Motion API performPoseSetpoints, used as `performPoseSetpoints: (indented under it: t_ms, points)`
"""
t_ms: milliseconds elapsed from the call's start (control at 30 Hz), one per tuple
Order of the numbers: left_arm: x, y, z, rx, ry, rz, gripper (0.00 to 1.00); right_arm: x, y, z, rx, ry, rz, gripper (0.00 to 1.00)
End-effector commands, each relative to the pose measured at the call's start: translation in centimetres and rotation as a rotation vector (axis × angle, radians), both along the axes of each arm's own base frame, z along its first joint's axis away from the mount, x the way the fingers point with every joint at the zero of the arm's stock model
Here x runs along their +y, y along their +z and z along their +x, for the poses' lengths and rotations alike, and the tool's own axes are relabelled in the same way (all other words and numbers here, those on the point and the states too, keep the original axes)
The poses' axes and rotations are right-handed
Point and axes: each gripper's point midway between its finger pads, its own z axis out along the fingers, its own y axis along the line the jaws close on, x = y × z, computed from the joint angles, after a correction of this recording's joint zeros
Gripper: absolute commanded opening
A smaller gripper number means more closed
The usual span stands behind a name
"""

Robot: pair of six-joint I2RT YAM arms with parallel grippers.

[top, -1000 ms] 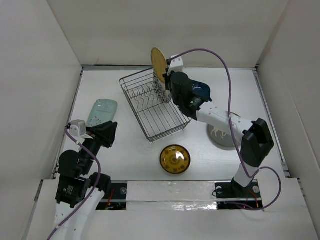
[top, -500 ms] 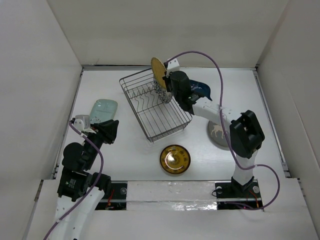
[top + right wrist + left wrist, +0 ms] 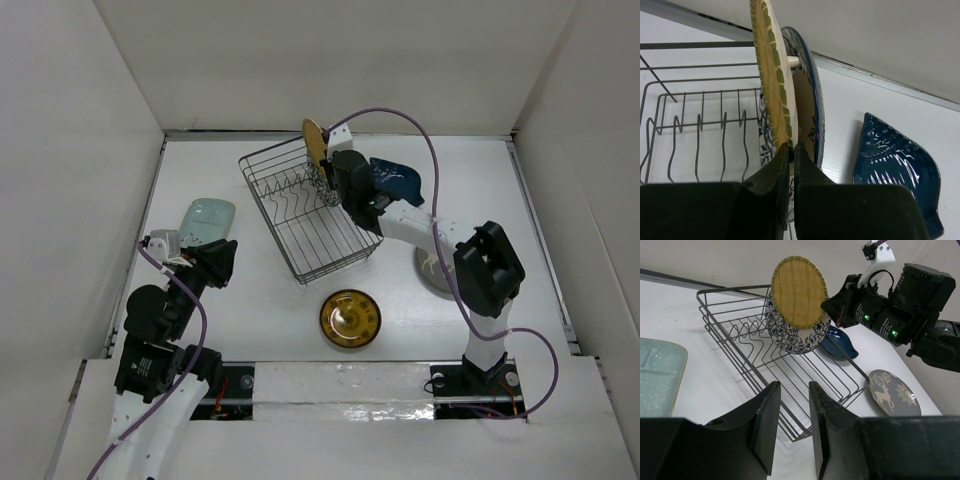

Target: Load the plates into the dish rack

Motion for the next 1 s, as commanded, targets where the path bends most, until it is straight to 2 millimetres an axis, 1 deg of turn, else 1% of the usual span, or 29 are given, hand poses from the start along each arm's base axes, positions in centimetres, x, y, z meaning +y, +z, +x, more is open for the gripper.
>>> performPoseSetpoints:
  t_ms: [0,33,67,100,133,200,267,300,367,467,533,567,600,633,667,800,833,967]
  points:
    - [0.2,1.3,0.0,-0.037,0.01,-0.017,0.26,-0.3,10.3,-1.9,-0.226,-0.074,0.114,0.0]
    - [0.2,1.3,0.0,-0.039,0.012,-0.018,0.26,-1.1,11.1,-2.2,-0.249,-0.117,0.088,0.0]
    - [0.2,1.4,0.0,-0.04,0.012,-0.018,0.26,-0.7,12.0,-2.8,-0.273,-0.12,0.093,0.0]
    - [0.2,1.4,0.0,-0.04,0.012,-0.018,0.26,-0.9,12.9,-3.3,-0.287,-0.126,0.095,0.0]
    - [0.2,1.4,-0.1,-0.04,0.009,-0.018,0.26,-1.2,13.3,-3.4,-0.295,-0.134,0.088,0.0]
    - [0.2,1.4,-0.1,-0.043,0.007,-0.02,0.26,-0.4,13.4,-4.2,-0.297,-0.111,0.092,0.0]
    - [0.2,1.4,-0.2,-0.046,0.009,-0.021,0.26,-0.4,13.1,-4.4,-0.289,-0.106,0.102,0.0]
    - [0.2,1.5,-0.2,-0.047,0.009,-0.022,0.26,-0.3,12.3,-4.5,-0.271,-0.097,0.093,0.0]
    - [0.2,1.5,-0.3,-0.05,0.005,-0.024,0.26,0.4,11.3,-4.5,-0.245,-0.071,0.111,0.0]
    - [0.1,1.5,-0.3,-0.05,0.004,-0.024,0.26,1.0,8.9,-4.2,-0.201,-0.064,0.096,0.0]
    - [0.2,1.6,-0.3,-0.051,0.004,-0.024,0.26,1.4,7.8,-4.0,-0.184,-0.057,0.097,0.0]
    - [0.2,1.6,-0.3,-0.052,0.005,-0.023,0.26,1.1,7.5,-3.7,-0.176,-0.06,0.1,0.0]
    - [0.2,1.6,-0.3,-0.051,0.005,-0.024,0.26,1.0,6.5,-3.2,-0.157,-0.061,0.093,0.0]
    - [0.2,1.6,-0.3,-0.051,0.004,-0.024,0.26,1.6,6.1,-3.3,-0.139,-0.04,0.114,0.0]
    - [0.1,1.5,-0.3,-0.049,0.002,-0.022,0.26,1.4,5.6,-3.0,-0.128,-0.042,0.115,0.0]
    - [0.1,1.5,-0.2,-0.047,0.004,-0.021,0.26,1.8,3.5,-3.0,-0.09,-0.034,0.104,0.0]
    - [0.1,1.5,-0.2,-0.047,0.004,-0.021,0.26,2.0,2.6,-2.9,-0.074,-0.031,0.103,0.0]
    - [0.2,1.4,-0.2,-0.046,0.006,-0.021,0.26,2.1,0.7,-3.0,-0.046,-0.031,0.096,0.0]
